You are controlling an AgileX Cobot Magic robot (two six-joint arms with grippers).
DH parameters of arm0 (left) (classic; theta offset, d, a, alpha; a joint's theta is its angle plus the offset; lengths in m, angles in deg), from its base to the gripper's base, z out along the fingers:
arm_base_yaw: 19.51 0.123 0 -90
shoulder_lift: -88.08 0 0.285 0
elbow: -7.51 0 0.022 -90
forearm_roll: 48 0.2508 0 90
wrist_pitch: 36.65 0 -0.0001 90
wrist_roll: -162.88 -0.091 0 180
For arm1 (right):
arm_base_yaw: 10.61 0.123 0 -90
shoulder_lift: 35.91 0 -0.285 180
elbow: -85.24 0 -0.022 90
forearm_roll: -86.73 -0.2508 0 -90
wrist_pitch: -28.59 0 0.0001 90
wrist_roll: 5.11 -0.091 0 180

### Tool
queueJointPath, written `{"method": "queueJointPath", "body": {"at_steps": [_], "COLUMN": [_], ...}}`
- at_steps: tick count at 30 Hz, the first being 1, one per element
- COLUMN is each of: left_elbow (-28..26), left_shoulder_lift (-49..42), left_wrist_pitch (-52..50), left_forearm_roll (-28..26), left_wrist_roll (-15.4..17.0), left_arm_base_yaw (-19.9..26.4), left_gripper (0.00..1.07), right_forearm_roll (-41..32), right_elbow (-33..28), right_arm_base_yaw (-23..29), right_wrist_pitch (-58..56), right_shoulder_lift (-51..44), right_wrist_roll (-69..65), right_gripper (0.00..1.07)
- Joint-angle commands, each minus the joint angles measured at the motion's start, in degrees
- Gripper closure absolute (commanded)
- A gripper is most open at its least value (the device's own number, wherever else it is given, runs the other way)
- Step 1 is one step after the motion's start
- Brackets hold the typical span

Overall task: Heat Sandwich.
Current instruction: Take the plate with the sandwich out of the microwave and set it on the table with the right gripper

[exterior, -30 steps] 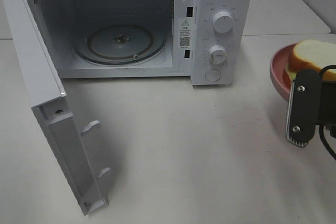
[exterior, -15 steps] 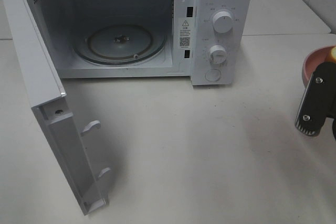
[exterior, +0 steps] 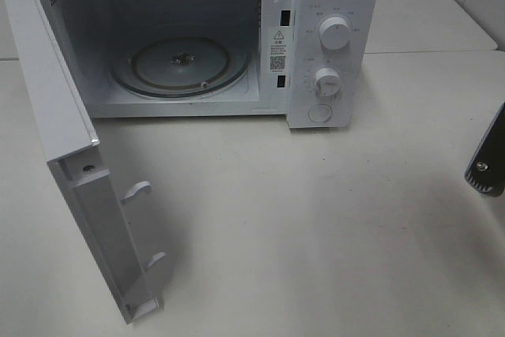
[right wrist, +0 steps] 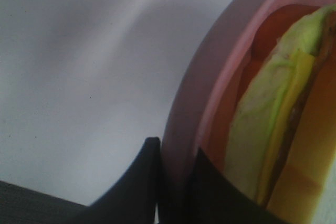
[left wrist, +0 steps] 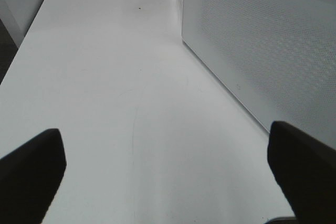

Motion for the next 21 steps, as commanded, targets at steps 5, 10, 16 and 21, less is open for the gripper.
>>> {"method": "queueJointPath", "body": {"at_steps": [5, 10, 16, 21], "left_elbow": [0.17, 0.17, 0.17, 0.17], "left_shoulder_lift": [-1.43, -1.43, -1.43, -1.43], "left_wrist_pitch": [-0.11, -0.11, -0.11, -0.11], "left_forearm_roll": [0.11, 0.11, 0.11, 0.11], "left_wrist_roll": [0.11, 0.11, 0.11, 0.11], "left_arm_base_yaw": [-0.06, -0.06, -0.06, -0.06], "left_gripper": [0.05, 0.05, 0.05, 0.05], "right_forearm_roll": [0.11, -1.89, -4.41, -4.01], "right_elbow": [0.23, 0.23, 3.15, 4.41], "right_arm_base_yaw": [0.00, 0.00, 0.00, 0.00], "right_wrist_pitch": [-3.95, -5.56, -9.45, -8.94], "right_shoulder_lift": [-0.46, -0.46, -0.46, -0.34], "right_wrist_roll": [-2.46, -2.52, -4.53, -7.10], "right_gripper": [1.00, 0.99, 0.99, 0.99]}}
